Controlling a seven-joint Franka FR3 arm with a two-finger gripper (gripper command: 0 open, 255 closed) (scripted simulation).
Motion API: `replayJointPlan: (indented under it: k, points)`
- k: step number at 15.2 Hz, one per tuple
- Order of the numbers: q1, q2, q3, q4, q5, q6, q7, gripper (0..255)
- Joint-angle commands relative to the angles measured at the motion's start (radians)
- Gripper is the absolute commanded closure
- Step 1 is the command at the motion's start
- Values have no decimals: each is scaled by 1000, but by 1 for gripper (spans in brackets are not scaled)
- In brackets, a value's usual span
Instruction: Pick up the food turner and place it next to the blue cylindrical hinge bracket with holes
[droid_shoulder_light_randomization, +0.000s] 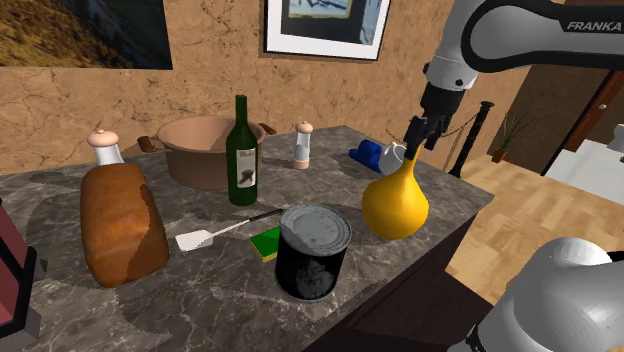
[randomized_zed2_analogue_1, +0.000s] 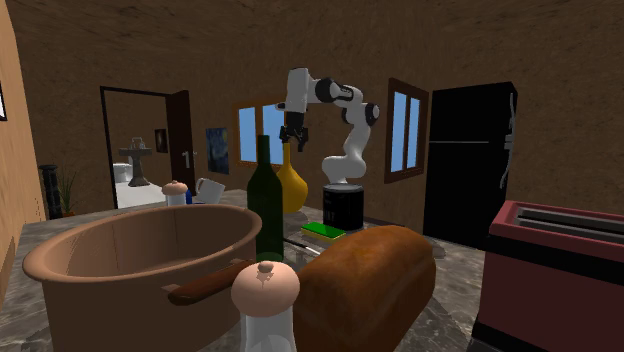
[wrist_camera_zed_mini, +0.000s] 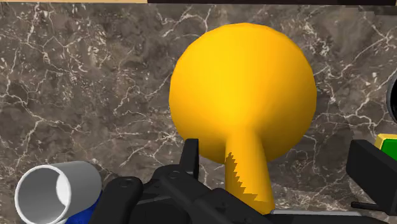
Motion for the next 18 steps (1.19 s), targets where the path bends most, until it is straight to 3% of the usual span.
replayJointPlan:
  k: [1, 9, 18]
  points:
    - [0, 0, 0, 0, 0, 0, 0, 0]
    - [99, 294, -19, 121, 3, 156, -210, 0]
    - [190, 600, 4, 305, 23, 256, -437, 0]
